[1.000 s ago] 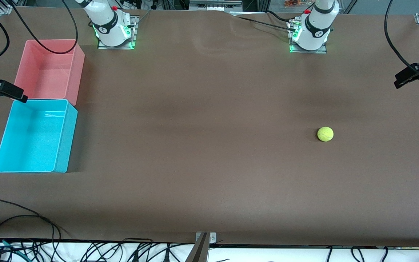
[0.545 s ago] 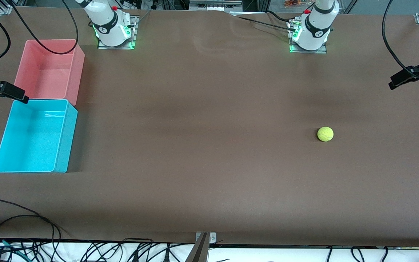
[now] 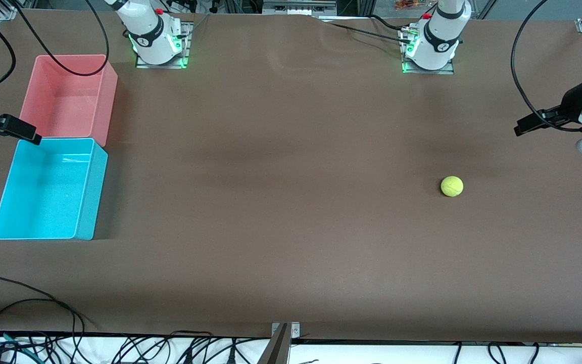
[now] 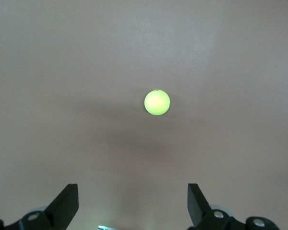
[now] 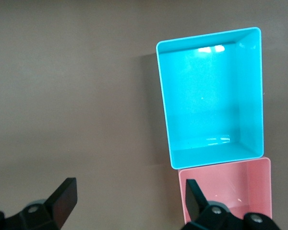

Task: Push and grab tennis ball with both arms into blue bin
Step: 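Lower the left gripper down beside the tennis ball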

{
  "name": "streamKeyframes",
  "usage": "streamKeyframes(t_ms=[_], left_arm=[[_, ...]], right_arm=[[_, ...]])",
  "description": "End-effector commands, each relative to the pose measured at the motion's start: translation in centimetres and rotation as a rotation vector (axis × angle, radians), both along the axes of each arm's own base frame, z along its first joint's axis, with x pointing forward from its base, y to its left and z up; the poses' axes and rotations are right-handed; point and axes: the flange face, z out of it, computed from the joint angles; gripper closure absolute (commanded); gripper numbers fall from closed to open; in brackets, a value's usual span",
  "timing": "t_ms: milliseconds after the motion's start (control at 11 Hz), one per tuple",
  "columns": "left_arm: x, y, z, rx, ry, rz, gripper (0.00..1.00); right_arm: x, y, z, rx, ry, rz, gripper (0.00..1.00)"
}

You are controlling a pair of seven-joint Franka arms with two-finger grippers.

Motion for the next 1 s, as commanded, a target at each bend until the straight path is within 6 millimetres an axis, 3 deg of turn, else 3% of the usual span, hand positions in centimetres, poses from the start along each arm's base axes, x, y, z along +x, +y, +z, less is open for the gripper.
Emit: streamKeyframes(t_ms=[0, 455, 909], left_arm=[[-0.2, 0.6, -3.0, -0.023, -0.02, 0.001, 0.0], [0.2, 1.0, -7.7, -0.023, -0.048, 0.015, 0.0], [0.9, 0.9, -13.9, -0.057, -0.085, 0.042, 0.0]], right_arm=[[0.0, 0.1, 0.4, 0.011, 0.005, 0.013, 0.0], [0.2, 0.2, 0.2, 0.01, 0.006, 0.016, 0.0], [0.2, 0.4, -0.1, 0.013, 0.012, 0.019, 0.0]])
